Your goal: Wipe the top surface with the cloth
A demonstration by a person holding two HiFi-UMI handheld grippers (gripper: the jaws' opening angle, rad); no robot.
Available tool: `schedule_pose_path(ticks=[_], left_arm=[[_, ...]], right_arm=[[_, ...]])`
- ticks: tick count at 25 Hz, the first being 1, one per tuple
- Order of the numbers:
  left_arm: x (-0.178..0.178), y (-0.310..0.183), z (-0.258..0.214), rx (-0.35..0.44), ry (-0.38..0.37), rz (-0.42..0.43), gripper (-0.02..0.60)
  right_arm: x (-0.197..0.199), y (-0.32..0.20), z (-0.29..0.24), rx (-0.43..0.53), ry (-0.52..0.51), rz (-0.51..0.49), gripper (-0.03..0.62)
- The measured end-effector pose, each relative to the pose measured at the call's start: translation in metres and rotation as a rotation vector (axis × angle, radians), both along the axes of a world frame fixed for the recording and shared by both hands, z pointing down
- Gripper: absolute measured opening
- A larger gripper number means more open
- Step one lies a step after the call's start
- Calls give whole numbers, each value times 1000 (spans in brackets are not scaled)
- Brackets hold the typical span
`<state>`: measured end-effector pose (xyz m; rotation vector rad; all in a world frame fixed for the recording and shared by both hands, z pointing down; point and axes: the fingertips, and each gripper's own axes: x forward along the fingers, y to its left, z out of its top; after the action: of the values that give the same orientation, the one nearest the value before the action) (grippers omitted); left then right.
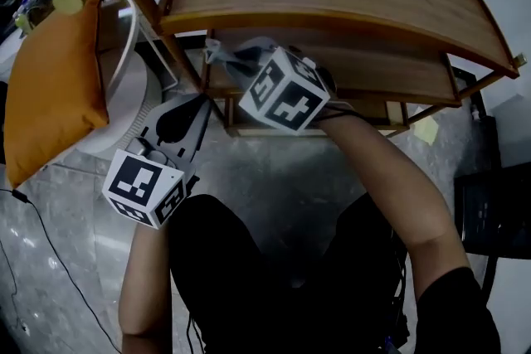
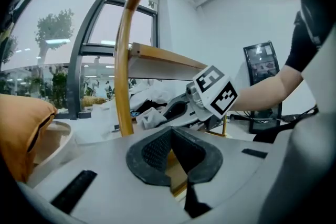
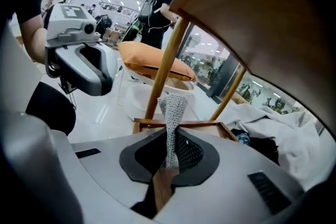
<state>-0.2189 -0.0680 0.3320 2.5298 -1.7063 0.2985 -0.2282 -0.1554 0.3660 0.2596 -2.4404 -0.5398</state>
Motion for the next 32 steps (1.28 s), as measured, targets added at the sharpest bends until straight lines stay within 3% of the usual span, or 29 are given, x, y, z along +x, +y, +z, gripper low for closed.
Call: schedule_pose_path(ticks=[4,12,17,23,32], left_arm=[[-19,19,2,3,27,-48,11],[-37,37,11,-2,43,-89,11],[-30,32,12,-1,41,-67,11],[-16,24,13,-9,35,-37,11],[8,14,15,-20,27,3,11]], right_arm=[[-35,3,20,-65,45,-14,34],[-55,-4,40,-42,136,-15,34],[-44,-10,50,-120,174,20,34],[-38,-15,53,-75,232,-6,34],[11,-39,54,-75,291,54,34]])
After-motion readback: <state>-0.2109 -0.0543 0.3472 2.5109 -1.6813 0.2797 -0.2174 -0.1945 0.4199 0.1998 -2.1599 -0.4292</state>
